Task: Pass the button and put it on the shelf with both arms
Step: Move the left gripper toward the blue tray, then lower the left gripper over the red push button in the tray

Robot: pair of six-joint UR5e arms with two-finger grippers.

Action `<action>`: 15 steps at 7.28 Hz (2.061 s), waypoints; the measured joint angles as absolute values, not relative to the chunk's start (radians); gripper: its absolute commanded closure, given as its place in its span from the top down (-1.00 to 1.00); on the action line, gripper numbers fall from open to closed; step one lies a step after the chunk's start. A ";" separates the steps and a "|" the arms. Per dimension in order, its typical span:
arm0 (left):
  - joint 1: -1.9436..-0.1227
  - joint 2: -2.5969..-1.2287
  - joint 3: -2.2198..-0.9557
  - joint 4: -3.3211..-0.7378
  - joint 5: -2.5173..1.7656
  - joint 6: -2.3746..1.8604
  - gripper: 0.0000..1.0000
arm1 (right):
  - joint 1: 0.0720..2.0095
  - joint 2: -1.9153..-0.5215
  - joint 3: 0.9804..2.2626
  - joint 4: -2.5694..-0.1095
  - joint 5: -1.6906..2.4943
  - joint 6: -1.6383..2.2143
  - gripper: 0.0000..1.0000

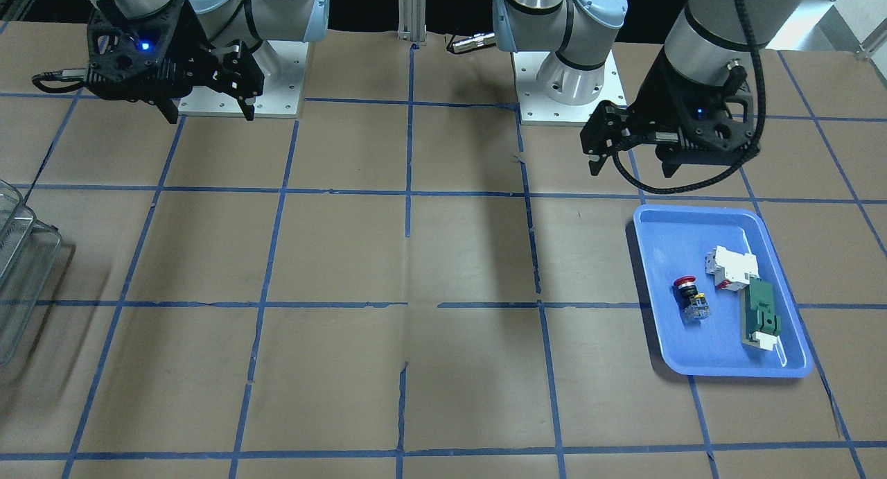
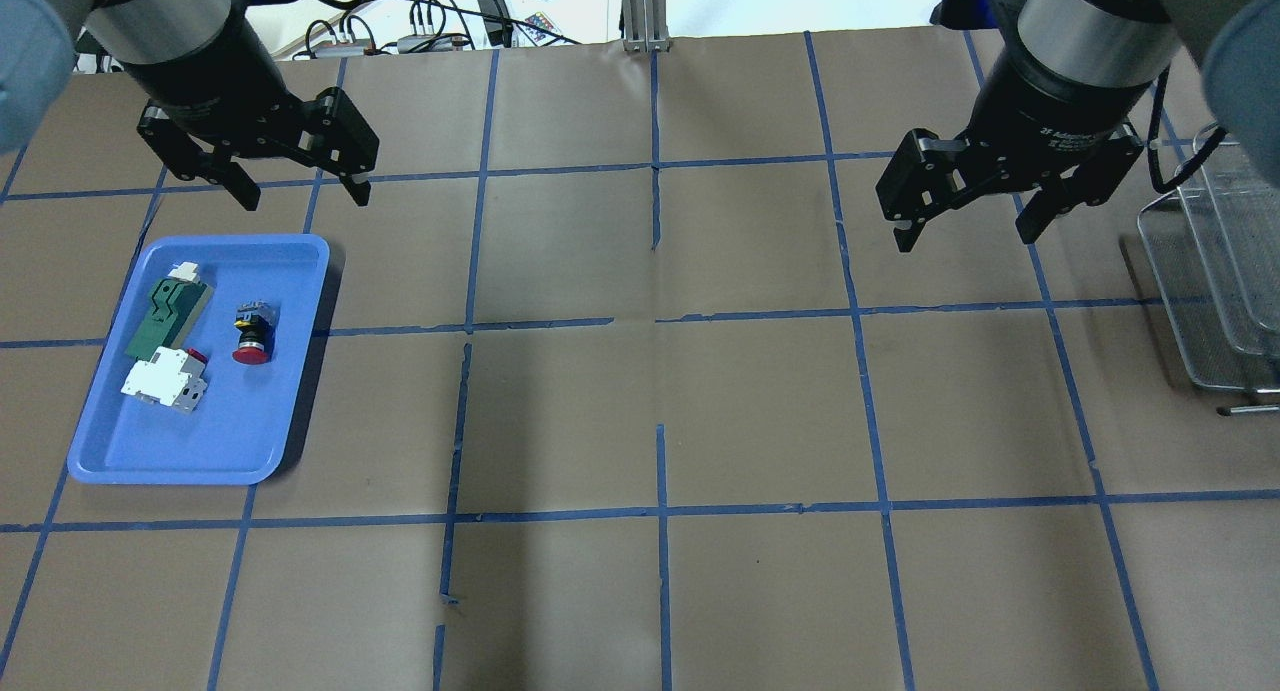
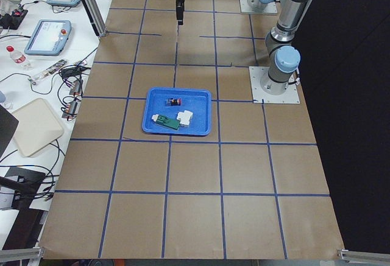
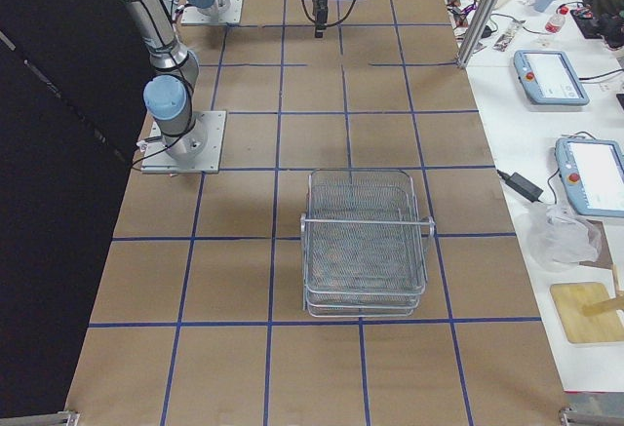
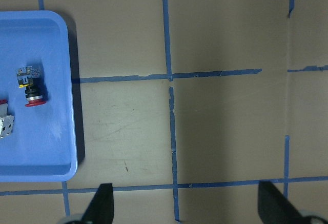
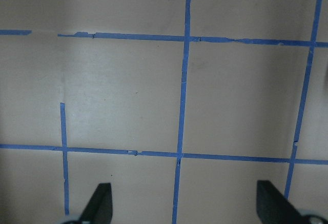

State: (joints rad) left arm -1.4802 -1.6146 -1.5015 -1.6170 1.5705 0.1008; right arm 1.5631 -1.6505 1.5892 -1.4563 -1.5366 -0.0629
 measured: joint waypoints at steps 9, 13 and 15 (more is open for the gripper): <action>-1.091 -1.811 -2.039 -0.813 1.574 0.411 1.00 | 1.565 -1.654 1.590 -1.456 -1.536 -0.061 1.00; -1.070 -1.881 -2.053 -0.752 1.571 0.402 0.87 | 1.566 -1.653 1.589 -1.455 -1.537 -0.062 1.00; -1.069 -1.890 -2.054 -0.749 1.571 0.405 0.78 | 1.566 -1.651 1.590 -1.454 -1.542 -0.063 1.00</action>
State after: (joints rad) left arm -1.0693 -1.8904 -2.0543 -0.7486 1.5708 0.4045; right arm 1.5662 -1.6508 1.5901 -1.4543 -1.5418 -0.0631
